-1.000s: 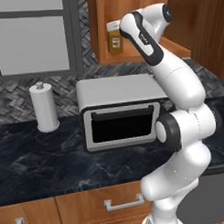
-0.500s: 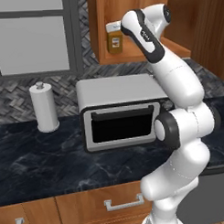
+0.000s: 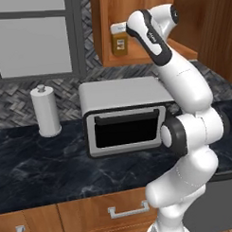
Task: Collect the turmeric, ketchup, and shaker from the cabinet and place them next to the stove.
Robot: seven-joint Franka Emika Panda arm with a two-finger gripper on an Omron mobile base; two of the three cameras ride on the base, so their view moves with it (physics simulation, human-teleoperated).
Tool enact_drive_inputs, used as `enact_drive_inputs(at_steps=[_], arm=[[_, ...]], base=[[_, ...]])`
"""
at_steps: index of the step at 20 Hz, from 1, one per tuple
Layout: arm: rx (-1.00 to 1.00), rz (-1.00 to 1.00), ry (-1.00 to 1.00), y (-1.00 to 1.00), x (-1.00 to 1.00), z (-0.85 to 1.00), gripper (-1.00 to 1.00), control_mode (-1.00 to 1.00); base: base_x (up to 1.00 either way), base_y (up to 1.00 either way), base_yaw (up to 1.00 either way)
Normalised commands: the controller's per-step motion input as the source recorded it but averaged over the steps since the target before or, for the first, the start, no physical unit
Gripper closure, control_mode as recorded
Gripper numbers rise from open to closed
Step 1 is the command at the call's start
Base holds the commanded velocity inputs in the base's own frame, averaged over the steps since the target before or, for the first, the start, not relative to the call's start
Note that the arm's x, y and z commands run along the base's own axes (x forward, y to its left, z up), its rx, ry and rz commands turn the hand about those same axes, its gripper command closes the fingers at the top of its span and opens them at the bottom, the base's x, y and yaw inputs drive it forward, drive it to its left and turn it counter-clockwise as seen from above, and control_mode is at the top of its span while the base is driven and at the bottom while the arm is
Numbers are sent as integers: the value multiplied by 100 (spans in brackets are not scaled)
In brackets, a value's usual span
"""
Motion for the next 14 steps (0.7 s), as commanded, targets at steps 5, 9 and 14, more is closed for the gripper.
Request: enact_drive_inputs(at_steps=[5, 9, 14], arm=[[1, 0, -16, -3, -46, -9, 100, -100], [2, -3, -15, -28, -88, 8, 100, -100], [2, -12, 0, -44, -97, 35, 100, -100]], base=[[0, 0, 0], [0, 0, 0], [0, 0, 0]])
